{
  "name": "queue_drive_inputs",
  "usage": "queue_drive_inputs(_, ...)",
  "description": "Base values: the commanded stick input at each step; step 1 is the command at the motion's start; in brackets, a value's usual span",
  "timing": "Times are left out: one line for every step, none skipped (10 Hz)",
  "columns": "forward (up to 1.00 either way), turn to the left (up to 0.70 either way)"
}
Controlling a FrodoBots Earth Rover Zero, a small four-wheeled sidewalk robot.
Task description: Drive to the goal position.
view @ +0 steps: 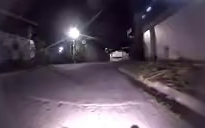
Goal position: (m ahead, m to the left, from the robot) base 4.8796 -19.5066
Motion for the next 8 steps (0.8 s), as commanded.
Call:
queue_drive_inputs(0.7, 0.0)
queue_drive_inputs(0.7, 0.0)
queue_drive_inputs(0.7, 0.0)
queue_drive_inputs(0.7, 0.0)
queue_drive_inputs(0.7, 0.0)
queue_drive_inputs(0.7, 0.0)
queue_drive_inputs(0.7, 0.0)
queue_drive_inputs(0.7, 0.0)
